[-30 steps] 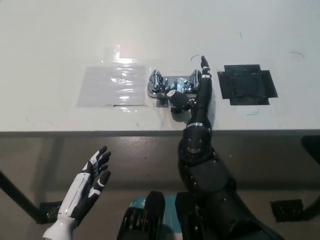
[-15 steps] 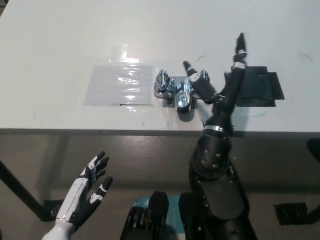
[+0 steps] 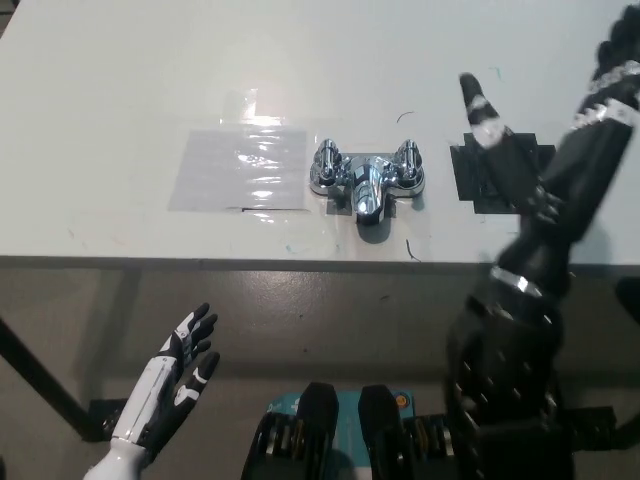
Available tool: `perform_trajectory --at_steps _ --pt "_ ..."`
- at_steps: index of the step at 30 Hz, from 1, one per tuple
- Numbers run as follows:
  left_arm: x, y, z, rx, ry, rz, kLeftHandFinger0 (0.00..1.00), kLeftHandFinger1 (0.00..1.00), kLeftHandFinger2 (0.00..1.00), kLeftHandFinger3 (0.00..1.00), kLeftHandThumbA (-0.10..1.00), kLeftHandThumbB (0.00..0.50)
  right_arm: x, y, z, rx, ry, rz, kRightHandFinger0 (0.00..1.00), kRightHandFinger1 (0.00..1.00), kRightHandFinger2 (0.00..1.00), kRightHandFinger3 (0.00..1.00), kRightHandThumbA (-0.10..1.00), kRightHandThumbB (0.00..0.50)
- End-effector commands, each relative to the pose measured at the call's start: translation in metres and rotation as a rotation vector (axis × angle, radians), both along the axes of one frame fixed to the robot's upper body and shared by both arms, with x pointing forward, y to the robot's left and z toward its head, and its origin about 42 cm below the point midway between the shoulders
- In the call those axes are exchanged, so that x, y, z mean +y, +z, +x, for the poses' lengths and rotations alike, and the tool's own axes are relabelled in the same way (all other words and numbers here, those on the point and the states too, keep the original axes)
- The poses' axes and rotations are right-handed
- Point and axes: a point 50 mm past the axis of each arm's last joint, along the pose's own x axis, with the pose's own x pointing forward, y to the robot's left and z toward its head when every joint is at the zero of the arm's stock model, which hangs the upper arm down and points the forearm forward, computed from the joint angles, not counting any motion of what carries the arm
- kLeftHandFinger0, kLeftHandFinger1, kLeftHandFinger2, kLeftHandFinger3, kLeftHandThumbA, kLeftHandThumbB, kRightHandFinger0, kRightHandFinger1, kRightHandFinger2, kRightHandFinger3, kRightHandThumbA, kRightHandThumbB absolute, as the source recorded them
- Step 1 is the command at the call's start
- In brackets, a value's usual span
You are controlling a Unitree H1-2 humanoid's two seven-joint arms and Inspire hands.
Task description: The faucet is at the center of the desk and the robot turn off the faucet by turning the right faucet handle using the right hand
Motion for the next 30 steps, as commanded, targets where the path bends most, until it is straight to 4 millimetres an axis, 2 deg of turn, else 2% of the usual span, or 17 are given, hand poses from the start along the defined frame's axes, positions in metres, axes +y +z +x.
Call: perform_trajectory --at_steps 1,3,4,5,6,7,10,11,13,14,19,22,30 --pt "0.012 0.024 0.004 -0.099 -0.014 0.009 1.00 1.00 1.00 1.00 0.88 0.254 -0.008 0.001 -0.072 -0.213 0.209 -0.350 1.00 1.00 1.00 1.00 1.00 0.218" --pt "0.012 0.024 0.004 -0.103 -0.015 0.008 1.00 1.00 1.00 1.00 0.89 0.252 -0.014 -0.016 -0.073 -0.162 0.229 -0.379 1.00 1.00 1.00 1.00 1.00 0.200" --pt "0.011 0.024 0.004 -0.108 -0.016 0.008 1.00 1.00 1.00 1.00 0.91 0.256 -0.024 -0.039 -0.073 -0.078 0.220 -0.406 1.00 1.00 1.00 1.00 1.00 0.236" --pt "0.011 0.024 0.004 -0.111 -0.017 0.008 1.00 1.00 1.00 1.00 0.92 0.257 -0.031 -0.053 -0.073 -0.030 0.226 -0.414 1.00 1.00 1.00 1.00 1.00 0.241" --pt "0.011 0.025 0.004 -0.114 -0.015 0.000 1.00 1.00 1.00 1.00 0.92 0.253 -0.040 -0.067 -0.075 0.045 0.241 -0.412 1.00 1.00 1.00 1.00 1.00 0.271" --pt "0.011 0.025 0.004 -0.114 -0.015 -0.004 1.00 1.00 1.00 1.00 0.92 0.251 -0.044 -0.074 -0.076 0.078 0.249 -0.410 1.00 1.00 1.00 1.00 1.00 0.273" --pt "0.012 0.025 0.005 -0.121 -0.014 -0.007 1.00 1.00 1.00 1.00 0.92 0.235 -0.057 -0.097 -0.078 0.152 0.241 -0.422 1.00 1.00 1.00 1.00 1.00 0.250" --pt "0.012 0.025 0.005 -0.121 -0.014 -0.009 1.00 1.00 1.00 1.00 0.92 0.233 -0.064 -0.110 -0.079 0.189 0.240 -0.419 1.00 1.00 1.00 1.00 1.00 0.221" --pt "0.012 0.024 0.004 -0.118 -0.014 -0.010 1.00 1.00 1.00 1.00 0.92 0.233 -0.072 -0.125 -0.082 0.241 0.250 -0.397 1.00 1.00 1.00 1.00 1.00 0.202" --pt "0.011 0.023 0.002 -0.116 -0.014 -0.017 1.00 1.00 1.00 1.00 0.93 0.255 -0.077 -0.137 -0.083 0.294 0.255 -0.371 1.00 1.00 1.00 1.00 1.00 0.203" --pt "0.010 0.022 0.002 -0.106 -0.015 -0.043 1.00 1.00 1.00 1.00 0.95 0.296 -0.086 -0.171 -0.081 0.413 0.251 -0.318 1.00 1.00 1.00 1.00 1.00 0.188" --pt "0.012 0.022 0.004 -0.105 -0.012 -0.043 1.00 1.00 1.00 1.00 0.97 0.314 -0.090 -0.192 -0.076 0.460 0.244 -0.309 1.00 1.00 1.00 1.00 1.00 0.148" --pt "0.017 0.023 0.008 -0.096 0.009 -0.059 1.00 1.00 1.00 1.00 0.96 0.329 -0.091 -0.219 -0.065 0.555 0.264 -0.283 1.00 1.00 1.00 1.00 1.00 0.177"
